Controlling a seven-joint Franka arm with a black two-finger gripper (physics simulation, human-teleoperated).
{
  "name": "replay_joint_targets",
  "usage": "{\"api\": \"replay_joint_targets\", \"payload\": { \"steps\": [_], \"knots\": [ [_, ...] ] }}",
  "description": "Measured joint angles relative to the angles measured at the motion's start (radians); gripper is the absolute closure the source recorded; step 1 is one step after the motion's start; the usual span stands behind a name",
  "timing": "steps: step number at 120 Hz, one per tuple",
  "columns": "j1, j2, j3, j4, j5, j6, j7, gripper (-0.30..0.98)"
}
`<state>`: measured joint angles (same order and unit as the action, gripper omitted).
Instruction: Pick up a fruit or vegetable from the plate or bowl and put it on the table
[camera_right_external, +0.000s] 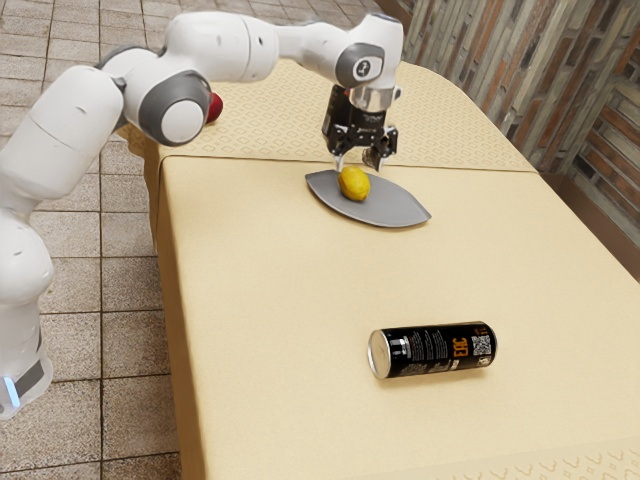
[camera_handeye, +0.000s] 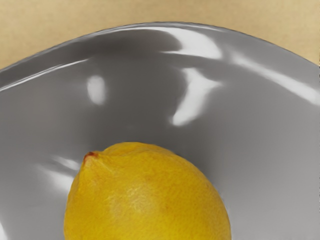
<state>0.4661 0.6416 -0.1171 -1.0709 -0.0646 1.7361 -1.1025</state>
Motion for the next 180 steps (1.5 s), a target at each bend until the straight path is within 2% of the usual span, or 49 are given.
{"api": "replay_joint_targets", "payload": {
  "steps": [89, 180],
  "knots": [
    [0.022, 0.052, -0.026, 0.000, 0.000, 0.069, 0.040, 0.00],
    [0.043, 0.052, -0.043, -0.005, 0.000, 0.096, 0.057, 0.00]
  ]
}}
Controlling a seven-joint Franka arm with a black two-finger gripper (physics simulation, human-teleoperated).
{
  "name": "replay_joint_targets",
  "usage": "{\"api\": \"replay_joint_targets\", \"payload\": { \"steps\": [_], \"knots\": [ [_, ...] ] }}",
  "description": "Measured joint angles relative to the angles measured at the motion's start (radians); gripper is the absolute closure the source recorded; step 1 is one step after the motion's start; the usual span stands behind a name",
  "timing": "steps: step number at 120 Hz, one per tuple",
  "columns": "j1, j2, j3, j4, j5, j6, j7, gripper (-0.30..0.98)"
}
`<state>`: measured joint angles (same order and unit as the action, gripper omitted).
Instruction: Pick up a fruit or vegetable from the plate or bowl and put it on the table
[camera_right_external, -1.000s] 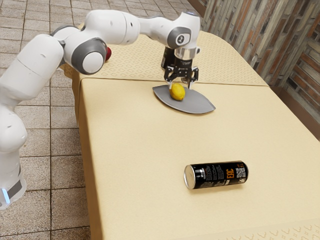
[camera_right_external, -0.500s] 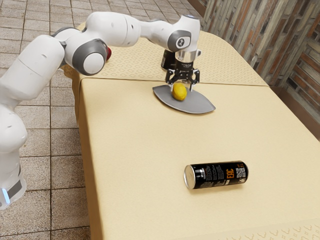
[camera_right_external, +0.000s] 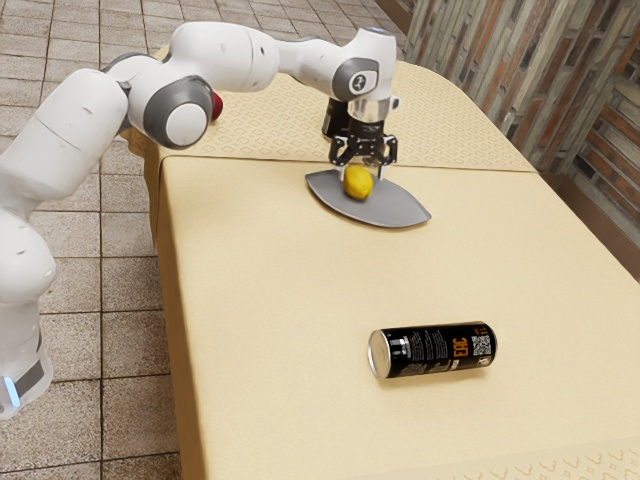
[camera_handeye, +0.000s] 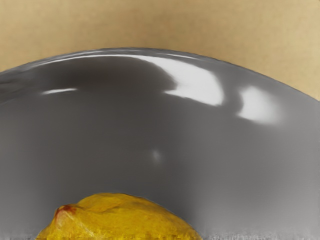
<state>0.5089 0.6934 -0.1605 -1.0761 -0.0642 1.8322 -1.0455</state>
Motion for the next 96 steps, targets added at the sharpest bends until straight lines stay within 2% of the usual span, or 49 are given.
{"api": "replay_joint_targets", "payload": {
  "steps": [96],
  "knots": [
    [0.013, -0.025, -0.023, -0.046, -0.007, -0.001, 0.003, 0.00]
  ]
}}
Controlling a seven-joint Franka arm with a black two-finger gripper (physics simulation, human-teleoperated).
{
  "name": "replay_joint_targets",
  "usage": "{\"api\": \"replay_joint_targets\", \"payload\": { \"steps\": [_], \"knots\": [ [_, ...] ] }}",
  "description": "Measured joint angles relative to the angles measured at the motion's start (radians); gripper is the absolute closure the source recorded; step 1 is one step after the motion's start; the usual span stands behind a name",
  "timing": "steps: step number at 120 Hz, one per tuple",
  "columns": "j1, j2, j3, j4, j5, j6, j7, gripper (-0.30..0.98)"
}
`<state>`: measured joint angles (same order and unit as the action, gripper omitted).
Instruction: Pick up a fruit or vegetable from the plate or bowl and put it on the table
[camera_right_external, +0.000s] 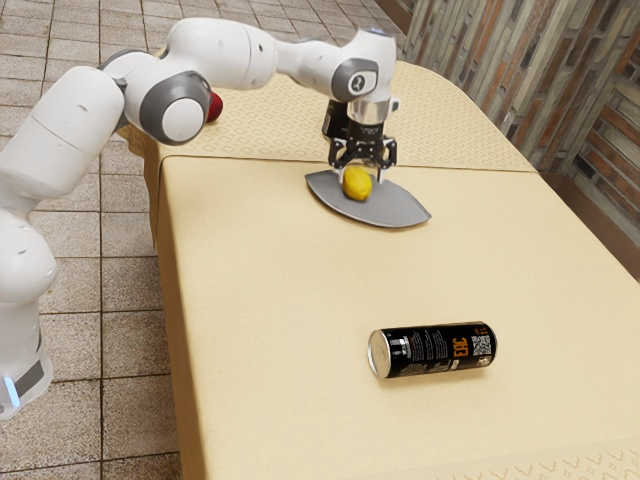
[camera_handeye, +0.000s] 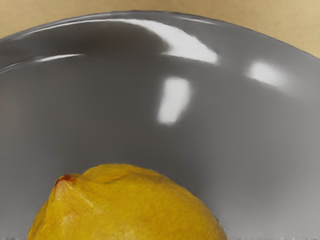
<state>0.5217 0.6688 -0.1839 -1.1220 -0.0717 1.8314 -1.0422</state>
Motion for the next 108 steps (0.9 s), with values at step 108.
{"api": "replay_joint_targets", "payload": {
  "steps": [108],
  "knots": [
    [-0.226, -0.257, -0.113, -0.031, 0.034, -0.020, 0.192, 0.40]
  ]
}}
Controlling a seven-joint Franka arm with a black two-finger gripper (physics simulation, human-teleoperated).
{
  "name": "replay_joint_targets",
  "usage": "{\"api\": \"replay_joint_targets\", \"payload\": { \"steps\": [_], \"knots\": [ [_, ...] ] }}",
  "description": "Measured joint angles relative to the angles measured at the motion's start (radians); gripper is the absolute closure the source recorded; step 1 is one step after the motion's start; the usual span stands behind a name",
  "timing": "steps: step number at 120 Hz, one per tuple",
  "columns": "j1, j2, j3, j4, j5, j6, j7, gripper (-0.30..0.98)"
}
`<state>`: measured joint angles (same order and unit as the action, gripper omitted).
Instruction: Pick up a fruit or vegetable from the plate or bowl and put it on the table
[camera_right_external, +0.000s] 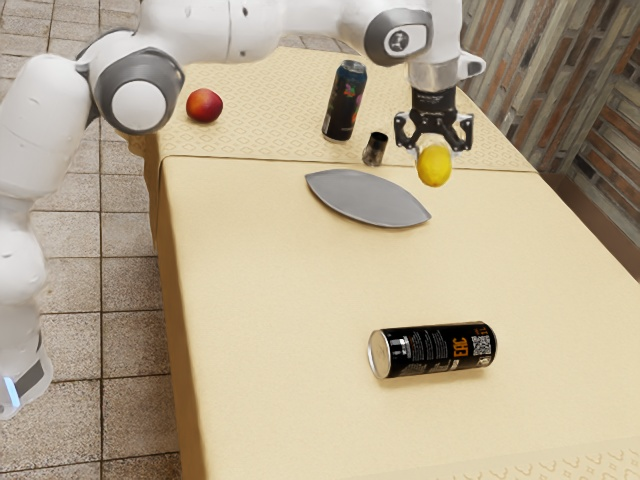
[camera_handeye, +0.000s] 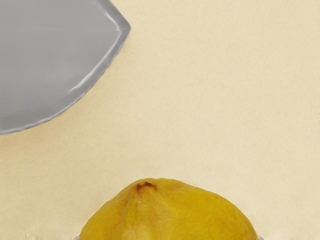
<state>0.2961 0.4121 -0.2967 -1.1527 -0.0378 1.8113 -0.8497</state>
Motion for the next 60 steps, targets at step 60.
{"api": "replay_joint_targets", "payload": {
  "steps": [60],
  "knots": [
    [-0.072, 0.137, 0.001, -0.061, -0.078, 0.045, 0.217, 0.07]
  ]
}}
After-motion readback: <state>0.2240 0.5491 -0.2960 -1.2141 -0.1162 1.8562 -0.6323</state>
